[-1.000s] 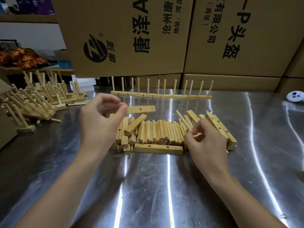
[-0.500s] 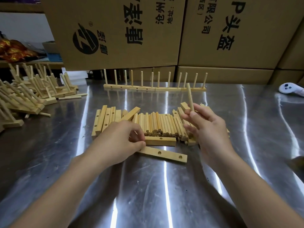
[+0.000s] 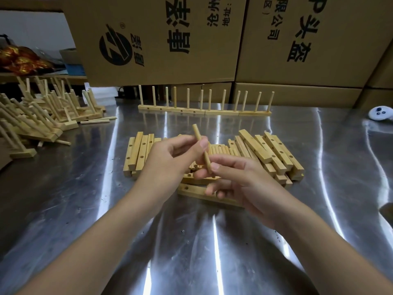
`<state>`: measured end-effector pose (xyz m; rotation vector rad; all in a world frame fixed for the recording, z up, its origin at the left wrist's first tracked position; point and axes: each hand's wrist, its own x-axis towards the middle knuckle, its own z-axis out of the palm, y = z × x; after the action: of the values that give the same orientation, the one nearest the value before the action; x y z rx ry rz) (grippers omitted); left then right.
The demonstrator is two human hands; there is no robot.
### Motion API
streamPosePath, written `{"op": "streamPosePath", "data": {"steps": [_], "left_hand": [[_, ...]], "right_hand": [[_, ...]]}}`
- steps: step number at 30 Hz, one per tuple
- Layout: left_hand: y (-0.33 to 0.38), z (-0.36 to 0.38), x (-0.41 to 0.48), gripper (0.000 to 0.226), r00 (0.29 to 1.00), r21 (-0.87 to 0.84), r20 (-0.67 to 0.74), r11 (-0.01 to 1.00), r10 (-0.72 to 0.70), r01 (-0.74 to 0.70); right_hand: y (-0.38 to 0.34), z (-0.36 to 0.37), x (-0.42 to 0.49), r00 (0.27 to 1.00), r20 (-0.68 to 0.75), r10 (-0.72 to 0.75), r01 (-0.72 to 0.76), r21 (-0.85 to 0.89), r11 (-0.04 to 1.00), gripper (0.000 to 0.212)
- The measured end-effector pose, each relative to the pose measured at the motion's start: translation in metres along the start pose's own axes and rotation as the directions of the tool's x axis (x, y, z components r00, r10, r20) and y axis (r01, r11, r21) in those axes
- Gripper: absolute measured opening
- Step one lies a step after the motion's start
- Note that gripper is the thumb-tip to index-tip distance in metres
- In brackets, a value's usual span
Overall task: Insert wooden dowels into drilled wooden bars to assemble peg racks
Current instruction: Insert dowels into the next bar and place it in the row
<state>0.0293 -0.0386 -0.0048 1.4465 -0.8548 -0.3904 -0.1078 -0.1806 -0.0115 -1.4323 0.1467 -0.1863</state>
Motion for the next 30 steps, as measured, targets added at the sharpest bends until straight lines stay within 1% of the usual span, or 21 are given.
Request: {"op": "streamPosePath", "data": {"steps": [2, 5, 6, 8, 11, 17, 20, 24, 30], "left_hand": [[0.001, 0.001, -0.001, 0.02, 0.999, -0.089, 0.001, 0.995, -0.048, 0.048], [0.001, 0.0, 0.0, 0.032, 0.994, -0.133, 0.022, 0.985, -0.11, 0.112], [0.001, 0.0, 0.0, 0.032, 0.991, -0.145, 0.038, 0.981, -0.125, 0.129], [0.001, -0.001, 0.001, 0.025, 0.988, -0.176, 0.076, 0.973, -0.137, 0.148], [0.002, -0.002, 0.002, 0.025, 0.983, -0.211, 0.135, 0.966, -0.121, 0.148], [0.007, -0.002, -0.001, 0.027, 0.967, -0.24, 0.237, 0.959, -0.091, 0.149], [0.008, -0.002, -0.001, 0.026, 0.963, -0.238, 0.264, 0.964, -0.053, 0.119], [0.01, -0.004, -0.001, 0.03, 0.943, -0.245, 0.333, 0.966, 0.009, 0.077], [0.011, -0.005, -0.002, 0.032, 0.931, -0.22, 0.365, 0.973, 0.021, 0.064]], "right_hand": [[0.001, 0.004, -0.001, 0.999, 0.022, 0.032, -0.032, -0.006, 0.999, 0.027], [-0.001, 0.006, -0.002, 0.998, 0.03, 0.059, -0.06, 0.029, 0.998, 0.029], [-0.002, 0.006, -0.003, 0.998, 0.029, 0.06, -0.061, 0.044, 0.997, 0.029], [-0.004, 0.006, -0.003, 0.998, 0.03, 0.055, -0.056, 0.064, 0.996, 0.027], [-0.005, 0.007, -0.005, 0.998, 0.043, 0.038, -0.041, 0.065, 0.997, 0.025], [-0.009, 0.006, -0.007, 0.999, 0.046, 0.016, -0.02, 0.071, 0.997, 0.028], [-0.009, 0.005, -0.008, 0.999, 0.048, 0.012, -0.015, 0.058, 0.998, 0.031], [-0.007, 0.002, -0.007, 0.999, 0.042, 0.01, -0.011, 0.007, 1.0, 0.032], [-0.004, -0.003, -0.004, 0.999, 0.027, 0.028, -0.027, -0.033, 0.999, 0.033]]}}
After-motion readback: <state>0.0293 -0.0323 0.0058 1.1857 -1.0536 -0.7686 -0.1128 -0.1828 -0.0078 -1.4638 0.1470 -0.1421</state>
